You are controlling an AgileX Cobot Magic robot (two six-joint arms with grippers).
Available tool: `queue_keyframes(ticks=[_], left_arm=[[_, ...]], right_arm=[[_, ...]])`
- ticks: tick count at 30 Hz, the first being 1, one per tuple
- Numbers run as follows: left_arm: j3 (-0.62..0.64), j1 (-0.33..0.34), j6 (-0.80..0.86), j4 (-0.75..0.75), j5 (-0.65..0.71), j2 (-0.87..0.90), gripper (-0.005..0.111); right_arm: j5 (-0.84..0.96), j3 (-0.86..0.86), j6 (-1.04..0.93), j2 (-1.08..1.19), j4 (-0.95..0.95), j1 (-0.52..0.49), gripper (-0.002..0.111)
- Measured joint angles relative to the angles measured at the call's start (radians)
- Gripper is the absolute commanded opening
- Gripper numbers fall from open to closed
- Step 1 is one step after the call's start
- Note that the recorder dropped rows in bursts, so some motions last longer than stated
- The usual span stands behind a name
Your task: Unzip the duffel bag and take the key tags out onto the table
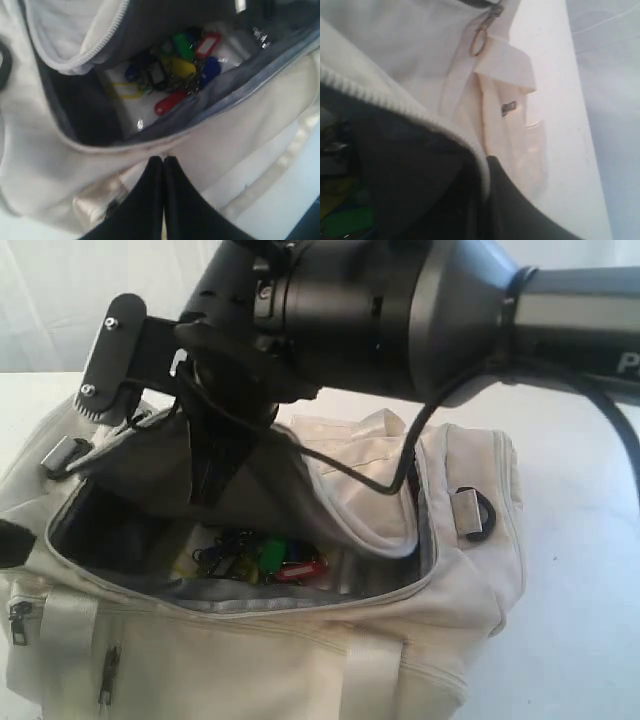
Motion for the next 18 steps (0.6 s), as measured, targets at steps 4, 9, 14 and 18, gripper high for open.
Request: queue_keyframes(ticks=[4, 9, 14, 18], left_arm=[[0.0, 0.0, 0.124, -0.19, -0.049, 0.094, 0.0], [-0.008, 0.0, 0.325, -0.409, -0.1, 0.301, 0.0], [-0.052, 0.0, 0.581, -0.71, -0.164, 0.478, 0.0], [-0.127, 0.0, 0.733, -0.896, -0.191, 0.629, 0.0]], right_arm=[[-0.09, -0.006, 0.05, 0.002, -0.018, -0.078, 0.0], [-0.184, -0.053, 0.136, 0.004, -0.031, -0.143, 0.0], [-0.273, -0.085, 0.152, 0.004, -0.035, -0.155, 0.0], [-0.285, -0.085, 0.168, 0.004, -0.035, -0.155, 0.002]])
